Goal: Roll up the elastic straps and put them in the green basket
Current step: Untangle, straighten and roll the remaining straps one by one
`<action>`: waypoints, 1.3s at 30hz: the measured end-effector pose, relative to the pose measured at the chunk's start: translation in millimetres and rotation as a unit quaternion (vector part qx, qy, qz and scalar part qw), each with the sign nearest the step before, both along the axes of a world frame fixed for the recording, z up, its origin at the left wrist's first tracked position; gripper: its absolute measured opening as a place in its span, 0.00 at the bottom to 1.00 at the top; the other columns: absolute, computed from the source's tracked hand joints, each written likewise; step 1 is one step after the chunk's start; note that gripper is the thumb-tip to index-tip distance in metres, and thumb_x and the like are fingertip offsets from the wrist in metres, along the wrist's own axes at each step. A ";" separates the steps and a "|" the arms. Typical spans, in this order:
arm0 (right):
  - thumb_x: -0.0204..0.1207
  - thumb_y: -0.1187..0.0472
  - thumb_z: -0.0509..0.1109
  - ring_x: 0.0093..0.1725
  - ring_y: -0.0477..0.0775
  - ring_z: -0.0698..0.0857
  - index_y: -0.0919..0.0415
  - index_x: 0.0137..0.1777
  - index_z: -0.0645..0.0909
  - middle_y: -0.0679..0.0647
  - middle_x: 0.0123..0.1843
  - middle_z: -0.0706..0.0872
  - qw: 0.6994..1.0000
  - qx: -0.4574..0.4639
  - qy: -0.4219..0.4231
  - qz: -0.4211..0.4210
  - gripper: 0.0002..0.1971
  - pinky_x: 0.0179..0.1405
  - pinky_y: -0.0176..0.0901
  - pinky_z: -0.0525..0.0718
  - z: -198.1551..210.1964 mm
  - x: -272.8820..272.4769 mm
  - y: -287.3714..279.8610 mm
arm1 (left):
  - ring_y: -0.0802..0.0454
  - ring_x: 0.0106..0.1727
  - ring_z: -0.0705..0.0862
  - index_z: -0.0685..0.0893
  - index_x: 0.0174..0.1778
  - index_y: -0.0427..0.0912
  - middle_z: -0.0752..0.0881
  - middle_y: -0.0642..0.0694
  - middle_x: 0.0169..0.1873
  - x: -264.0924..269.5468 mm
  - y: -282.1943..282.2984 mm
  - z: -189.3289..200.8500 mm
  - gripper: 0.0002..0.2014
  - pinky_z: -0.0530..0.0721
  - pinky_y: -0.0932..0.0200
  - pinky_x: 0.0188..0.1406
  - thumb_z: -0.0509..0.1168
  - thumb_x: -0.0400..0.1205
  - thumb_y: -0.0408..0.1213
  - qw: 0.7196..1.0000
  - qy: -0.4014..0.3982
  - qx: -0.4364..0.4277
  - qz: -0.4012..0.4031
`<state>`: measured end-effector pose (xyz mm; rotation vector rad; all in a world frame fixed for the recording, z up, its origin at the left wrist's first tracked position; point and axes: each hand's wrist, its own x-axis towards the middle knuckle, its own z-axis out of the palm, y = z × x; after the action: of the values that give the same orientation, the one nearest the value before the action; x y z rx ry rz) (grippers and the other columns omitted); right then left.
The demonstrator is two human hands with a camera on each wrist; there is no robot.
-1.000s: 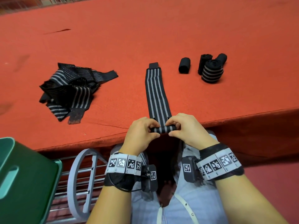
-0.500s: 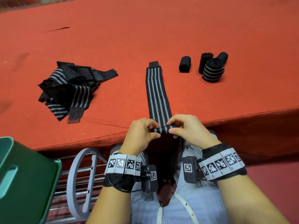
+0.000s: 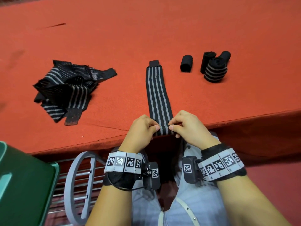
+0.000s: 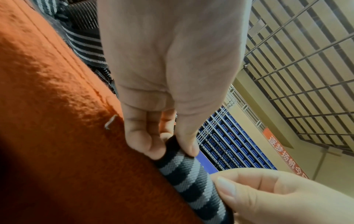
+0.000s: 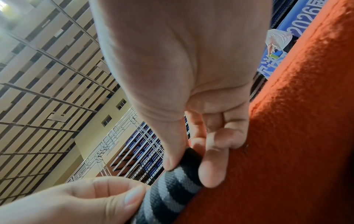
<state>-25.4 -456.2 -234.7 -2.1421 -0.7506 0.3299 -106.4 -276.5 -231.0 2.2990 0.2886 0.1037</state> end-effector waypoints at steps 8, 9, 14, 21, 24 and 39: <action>0.78 0.59 0.74 0.31 0.43 0.85 0.51 0.42 0.81 0.45 0.44 0.81 0.998 0.001 -0.061 -0.012 0.05 0.39 0.40 0.81 -1.1 -0.9 3.1 | 0.50 0.37 0.81 0.82 0.40 0.48 0.81 0.47 0.38 1.0 -0.3 -0.9 0.06 0.84 0.46 0.42 0.70 0.81 0.34 0.999 -0.033 0.012 0.013; 0.77 0.59 0.76 0.35 0.42 0.84 0.51 0.43 0.82 0.44 0.45 0.80 0.997 -0.003 -0.077 -0.006 0.05 0.42 0.42 0.81 -0.5 -0.4 2.5 | 0.51 0.40 0.80 0.82 0.40 0.48 0.80 0.48 0.39 0.7 -1.3 -1.6 0.06 0.83 0.48 0.45 0.70 0.81 0.34 0.999 -0.040 0.023 0.018; 0.67 0.60 0.84 0.37 0.44 0.81 0.52 0.51 0.84 0.39 0.52 0.78 0.995 -0.046 -0.084 0.042 0.15 0.47 0.48 0.84 3.1 1.9 -1.6 | 0.60 0.44 0.78 0.83 0.43 0.47 0.76 0.56 0.42 2.1 -4.8 -4.0 0.04 0.74 0.61 0.46 0.68 0.83 0.35 0.996 -0.059 0.058 0.036; 0.74 0.57 0.78 0.51 0.45 0.82 0.53 0.58 0.87 0.39 0.53 0.80 0.993 -0.044 -0.107 0.034 0.13 0.56 0.54 0.83 -2.7 10.4 0.8 | 0.59 0.44 0.79 0.89 0.52 0.48 0.78 0.57 0.44 -2.8 4.2 -2.9 0.09 0.79 0.60 0.49 0.76 0.77 0.43 0.993 -0.075 0.088 0.001; 0.76 0.56 0.76 0.57 0.47 0.82 0.53 0.61 0.87 0.40 0.55 0.81 0.994 -0.053 -0.095 0.027 0.13 0.60 0.55 0.82 -2.0 13.2 3.1 | 0.60 0.46 0.80 0.88 0.60 0.49 0.77 0.59 0.47 -3.7 7.9 -0.1 0.18 0.81 0.57 0.53 0.78 0.74 0.42 0.995 -0.036 0.093 -0.014; 0.77 0.58 0.74 0.50 0.48 0.82 0.51 0.46 0.85 0.44 0.46 0.83 0.998 -0.044 -0.045 0.006 0.01 0.58 0.55 0.81 7.7 36.1 16.8 | 0.52 0.49 0.82 0.85 0.51 0.50 0.84 0.51 0.44 21.3 19.7 17.8 0.06 0.81 0.51 0.54 0.71 0.81 0.37 0.998 0.011 0.050 -0.033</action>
<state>10.6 -439.4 -227.0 -2.2478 -0.8151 0.2783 -85.1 -256.8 -213.2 2.4078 0.2241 0.0599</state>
